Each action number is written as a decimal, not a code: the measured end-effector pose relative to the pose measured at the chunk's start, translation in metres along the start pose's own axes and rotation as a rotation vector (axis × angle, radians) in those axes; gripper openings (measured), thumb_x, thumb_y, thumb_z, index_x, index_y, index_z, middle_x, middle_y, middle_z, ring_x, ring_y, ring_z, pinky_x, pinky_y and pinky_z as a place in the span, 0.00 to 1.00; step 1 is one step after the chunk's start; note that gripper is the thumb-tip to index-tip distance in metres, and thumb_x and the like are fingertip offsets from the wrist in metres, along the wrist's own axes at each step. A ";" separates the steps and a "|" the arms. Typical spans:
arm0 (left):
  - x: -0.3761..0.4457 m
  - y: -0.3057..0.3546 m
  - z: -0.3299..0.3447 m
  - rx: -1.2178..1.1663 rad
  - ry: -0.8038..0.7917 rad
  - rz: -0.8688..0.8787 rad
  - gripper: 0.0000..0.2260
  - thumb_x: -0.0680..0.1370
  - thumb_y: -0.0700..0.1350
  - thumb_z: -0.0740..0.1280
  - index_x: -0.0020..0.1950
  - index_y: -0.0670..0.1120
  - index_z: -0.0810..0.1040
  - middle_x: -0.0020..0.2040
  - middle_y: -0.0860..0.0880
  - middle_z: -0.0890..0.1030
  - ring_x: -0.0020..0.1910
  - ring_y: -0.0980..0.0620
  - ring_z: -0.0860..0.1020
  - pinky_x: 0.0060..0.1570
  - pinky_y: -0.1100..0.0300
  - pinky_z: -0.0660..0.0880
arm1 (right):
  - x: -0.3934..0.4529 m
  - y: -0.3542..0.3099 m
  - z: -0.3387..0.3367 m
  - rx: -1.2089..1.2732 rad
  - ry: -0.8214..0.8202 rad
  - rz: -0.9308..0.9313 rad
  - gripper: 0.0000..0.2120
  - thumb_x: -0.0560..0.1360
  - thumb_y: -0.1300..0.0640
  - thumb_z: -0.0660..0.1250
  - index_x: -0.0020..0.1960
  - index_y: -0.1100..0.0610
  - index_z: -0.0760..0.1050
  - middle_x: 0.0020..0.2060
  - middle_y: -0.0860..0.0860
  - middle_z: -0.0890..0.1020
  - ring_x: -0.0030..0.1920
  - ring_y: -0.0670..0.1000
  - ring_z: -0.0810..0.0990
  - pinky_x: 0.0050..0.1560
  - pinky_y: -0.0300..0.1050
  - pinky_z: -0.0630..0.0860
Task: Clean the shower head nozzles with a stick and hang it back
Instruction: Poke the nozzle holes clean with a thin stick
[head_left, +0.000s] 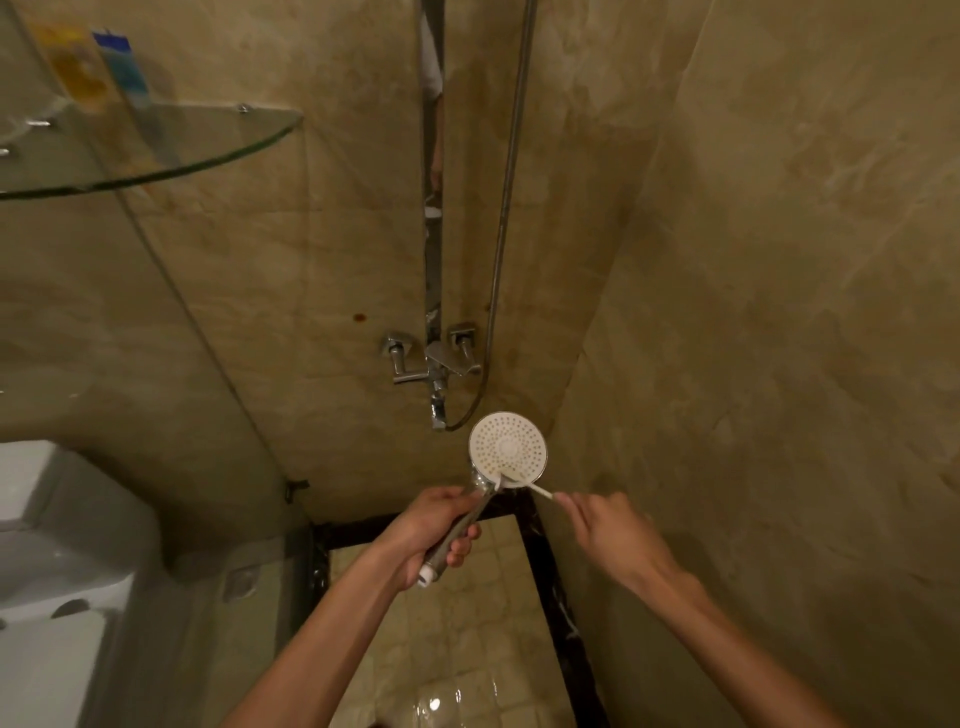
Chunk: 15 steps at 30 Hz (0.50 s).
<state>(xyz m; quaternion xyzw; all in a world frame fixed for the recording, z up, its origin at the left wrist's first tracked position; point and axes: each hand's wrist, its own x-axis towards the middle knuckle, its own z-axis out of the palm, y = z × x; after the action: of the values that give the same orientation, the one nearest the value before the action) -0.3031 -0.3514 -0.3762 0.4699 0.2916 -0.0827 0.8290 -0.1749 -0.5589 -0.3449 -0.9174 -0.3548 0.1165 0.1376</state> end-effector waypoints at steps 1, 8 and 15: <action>0.000 -0.001 0.000 -0.007 -0.002 -0.004 0.09 0.82 0.45 0.63 0.58 0.40 0.74 0.30 0.45 0.73 0.19 0.54 0.67 0.17 0.65 0.66 | 0.004 0.003 -0.004 0.005 0.008 0.017 0.23 0.82 0.39 0.50 0.38 0.48 0.76 0.29 0.48 0.78 0.29 0.47 0.78 0.33 0.48 0.77; 0.001 -0.001 0.000 -0.036 -0.004 -0.016 0.12 0.82 0.45 0.64 0.63 0.40 0.73 0.30 0.45 0.73 0.20 0.54 0.67 0.17 0.65 0.66 | 0.013 0.007 -0.014 0.064 0.042 0.115 0.23 0.83 0.41 0.51 0.35 0.48 0.70 0.28 0.47 0.76 0.28 0.49 0.76 0.36 0.52 0.79; -0.004 0.000 0.002 -0.028 0.020 -0.004 0.13 0.83 0.44 0.61 0.64 0.39 0.72 0.30 0.45 0.71 0.19 0.55 0.66 0.17 0.67 0.64 | -0.005 -0.009 -0.002 0.132 -0.036 0.085 0.22 0.83 0.42 0.53 0.42 0.53 0.78 0.33 0.50 0.81 0.35 0.53 0.81 0.42 0.55 0.79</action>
<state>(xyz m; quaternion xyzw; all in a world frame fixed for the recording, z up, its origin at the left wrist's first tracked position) -0.3054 -0.3535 -0.3736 0.4586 0.3021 -0.0757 0.8323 -0.1840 -0.5561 -0.3396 -0.9183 -0.3096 0.1619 0.1861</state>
